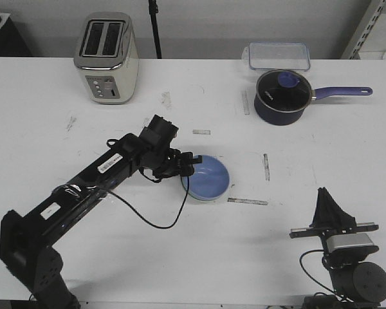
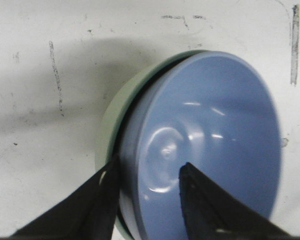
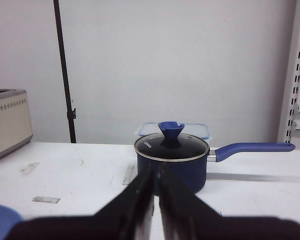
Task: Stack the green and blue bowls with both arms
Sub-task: 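Open the left gripper and retract it back to rest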
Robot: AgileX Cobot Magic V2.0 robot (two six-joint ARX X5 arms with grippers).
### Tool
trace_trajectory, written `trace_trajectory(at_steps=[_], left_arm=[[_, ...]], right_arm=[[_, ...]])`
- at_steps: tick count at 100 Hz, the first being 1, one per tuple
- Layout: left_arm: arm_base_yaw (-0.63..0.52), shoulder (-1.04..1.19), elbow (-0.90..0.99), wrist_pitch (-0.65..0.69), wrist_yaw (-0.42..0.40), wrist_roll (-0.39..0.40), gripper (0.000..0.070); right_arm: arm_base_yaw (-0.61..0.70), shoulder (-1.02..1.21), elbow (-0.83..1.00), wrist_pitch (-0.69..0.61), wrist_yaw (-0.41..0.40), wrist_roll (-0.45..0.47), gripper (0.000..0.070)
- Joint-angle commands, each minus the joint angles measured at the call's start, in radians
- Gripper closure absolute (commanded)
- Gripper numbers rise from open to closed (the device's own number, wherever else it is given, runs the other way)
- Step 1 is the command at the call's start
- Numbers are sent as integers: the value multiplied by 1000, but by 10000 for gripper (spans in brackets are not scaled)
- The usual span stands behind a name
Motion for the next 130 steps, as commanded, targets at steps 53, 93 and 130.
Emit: trace_trajectory(at_steps=[53, 93, 130], left_arm=[[67, -183, -32, 82, -63, 136, 455], [238, -516, -493, 605, -98, 341, 595], [450, -824, -840, 802, -114, 576, 699]], right_arm=[[0, 0, 2, 11, 0, 9, 692], [0, 0, 2, 11, 0, 9, 691], [0, 0, 2, 11, 0, 9, 692]])
